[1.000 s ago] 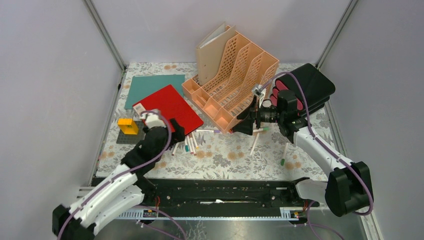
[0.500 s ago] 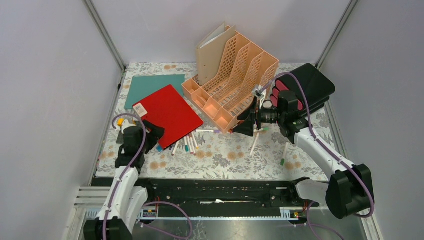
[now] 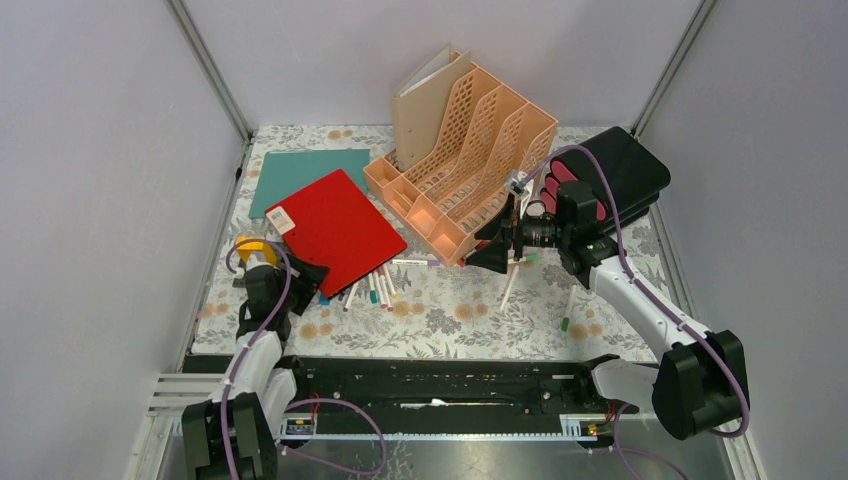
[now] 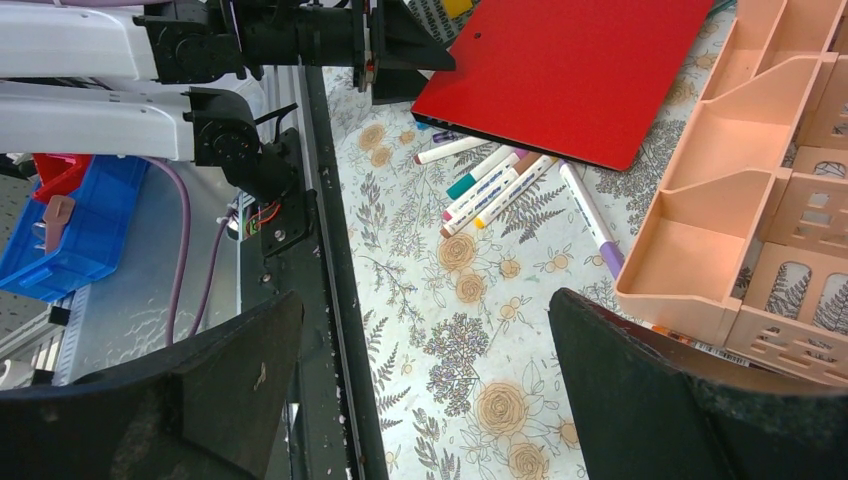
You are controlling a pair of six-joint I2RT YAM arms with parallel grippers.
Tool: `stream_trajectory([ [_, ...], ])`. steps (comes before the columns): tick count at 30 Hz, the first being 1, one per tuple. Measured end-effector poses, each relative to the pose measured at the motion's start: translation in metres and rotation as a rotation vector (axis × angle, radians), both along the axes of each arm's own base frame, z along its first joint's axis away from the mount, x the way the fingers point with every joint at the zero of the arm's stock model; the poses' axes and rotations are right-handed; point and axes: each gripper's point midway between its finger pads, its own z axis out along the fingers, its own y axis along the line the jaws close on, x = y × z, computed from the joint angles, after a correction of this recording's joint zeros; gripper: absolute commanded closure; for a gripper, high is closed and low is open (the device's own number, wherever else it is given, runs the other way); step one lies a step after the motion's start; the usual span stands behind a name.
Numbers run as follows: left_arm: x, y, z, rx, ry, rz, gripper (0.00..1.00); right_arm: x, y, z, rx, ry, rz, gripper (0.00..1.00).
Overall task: Organize the desk
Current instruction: Pick up the folder from the center of the board.
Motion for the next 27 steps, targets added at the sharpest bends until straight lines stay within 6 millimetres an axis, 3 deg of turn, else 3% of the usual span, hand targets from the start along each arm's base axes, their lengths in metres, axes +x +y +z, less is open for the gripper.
stream_trajectory([
  [5, 0.006, 0.002, -0.002, -0.031, -0.034, 0.010, 0.37, 0.000, 0.000, 0.001, 0.000, -0.006, 0.000, 0.00],
  [10, 0.009, 0.001, -0.005, -0.072, -0.055, 0.012, 0.40, 0.000, 0.000, 0.001, 0.000, -0.007, 0.000, 0.00],
  [18, 0.010, 0.004, -0.009, -0.109, -0.074, 0.023, 0.70, 0.000, 0.000, 0.001, 0.000, -0.009, 0.001, 0.00],
  [27, 0.012, 0.001, 0.025, -0.099, -0.197, -0.008, 1.00, 0.000, 0.000, 0.001, 0.000, -0.009, 0.002, 0.00],
])
